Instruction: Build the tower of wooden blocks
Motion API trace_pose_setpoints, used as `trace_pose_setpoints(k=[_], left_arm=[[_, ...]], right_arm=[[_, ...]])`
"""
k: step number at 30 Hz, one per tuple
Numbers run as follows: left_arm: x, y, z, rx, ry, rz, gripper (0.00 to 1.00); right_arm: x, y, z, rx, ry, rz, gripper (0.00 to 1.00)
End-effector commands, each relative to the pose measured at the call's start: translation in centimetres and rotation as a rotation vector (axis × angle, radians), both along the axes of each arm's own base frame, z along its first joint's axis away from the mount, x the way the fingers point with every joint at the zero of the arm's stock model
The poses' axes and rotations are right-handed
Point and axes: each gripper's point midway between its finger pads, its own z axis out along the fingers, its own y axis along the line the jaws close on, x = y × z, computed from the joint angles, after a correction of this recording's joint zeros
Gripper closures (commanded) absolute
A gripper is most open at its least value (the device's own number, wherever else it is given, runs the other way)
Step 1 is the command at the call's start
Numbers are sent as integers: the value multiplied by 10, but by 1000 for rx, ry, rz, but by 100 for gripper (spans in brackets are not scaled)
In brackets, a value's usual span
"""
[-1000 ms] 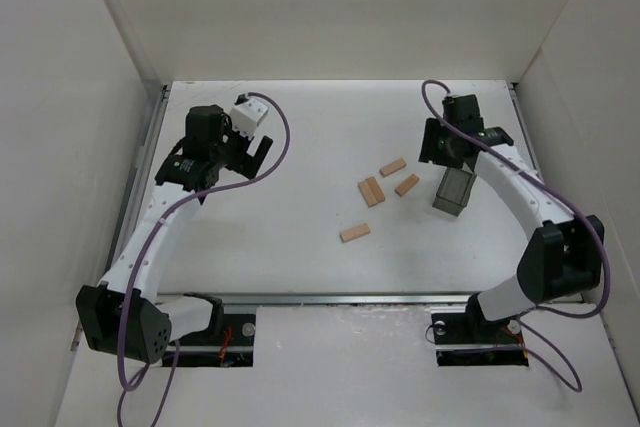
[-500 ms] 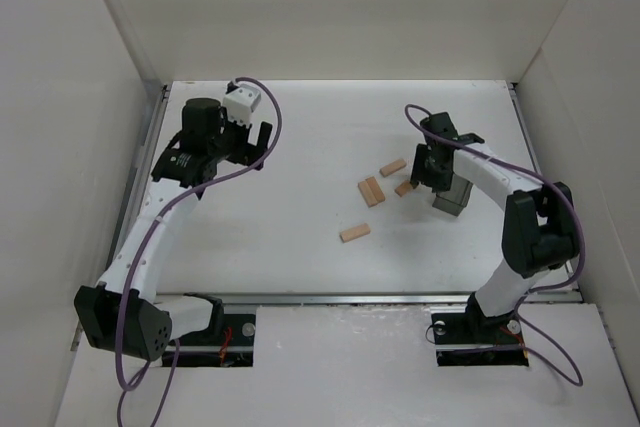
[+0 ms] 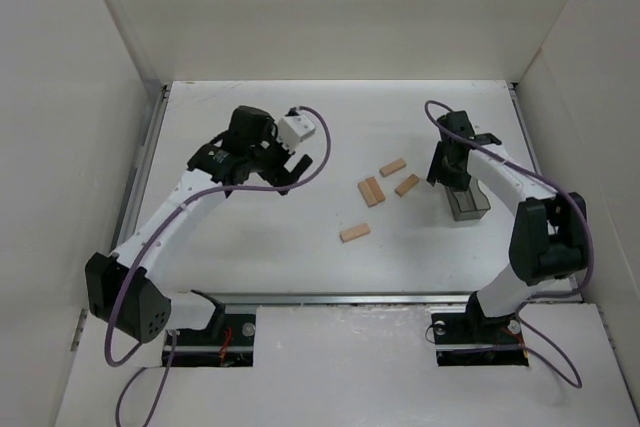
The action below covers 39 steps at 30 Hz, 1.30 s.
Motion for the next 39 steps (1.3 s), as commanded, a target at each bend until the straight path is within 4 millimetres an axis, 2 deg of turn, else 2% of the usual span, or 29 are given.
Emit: trace_pose_setpoints(k=[1,3,4,6,7,9,10,11,13,14,15,17,18,20,21,22,25,28,30,32,35,36,37,39], left_arm=[[-11,-37,6,97,-98,-144,1],[-17,-56,2,142,-131,-192,1],[-27,-79,-8,158,-125,-267,1],[-35,-97,-22,173,-95,-324,1],[-38,-113,-32,190,-73,-359,1],[-43,-129,-50,206,-30,-393,1],[-44,-136,-57,219,-16,-408,1],[-45,-148,-71,235,13,-424,1],[-52,-162,-79,221,44,-470,2],[-51,-163,-91,239,67,-472,2],[-53,-174,-89,220,53,-493,2],[-59,-182,-96,236,58,-512,2],[-61,-190,-105,254,66,-536,2],[-65,-194,-117,281,95,-552,3],[-66,-194,-132,304,135,-545,5],[-66,-202,-133,298,136,-546,5],[-68,-204,-151,326,200,-537,13],[-74,-203,-161,329,243,-541,16],[-81,-194,-170,352,271,-557,17],[-80,-186,-171,372,241,-560,17],[-80,-176,-172,380,245,-558,17],[-82,-173,-177,390,247,-568,17],[-81,-175,-177,385,239,-568,20],[-82,-169,-189,413,265,-552,25]], right_arm=[[13,19,49,51,-166,95,43],[15,32,68,81,-224,152,41],[19,35,83,99,-269,160,39],[19,40,117,132,-367,175,34],[23,38,137,145,-420,158,32],[23,28,159,159,-466,115,22],[25,23,178,160,-504,102,19],[22,25,181,171,-497,111,14],[24,23,191,185,-515,99,12],[25,19,195,196,-524,91,11],[26,24,197,226,-530,103,11],[30,22,201,249,-548,103,11],[33,25,205,262,-564,115,11],[35,30,197,287,-540,122,11],[37,30,199,288,-551,123,11],[38,32,196,296,-539,130,11],[40,33,192,310,-526,133,11],[40,35,190,319,-526,140,11],[40,34,190,313,-526,148,11],[41,32,189,301,-528,138,11],[36,29,197,293,-557,133,11],[32,29,205,294,-580,136,11],[32,27,204,286,-589,130,11],[26,24,209,279,-607,125,11]])
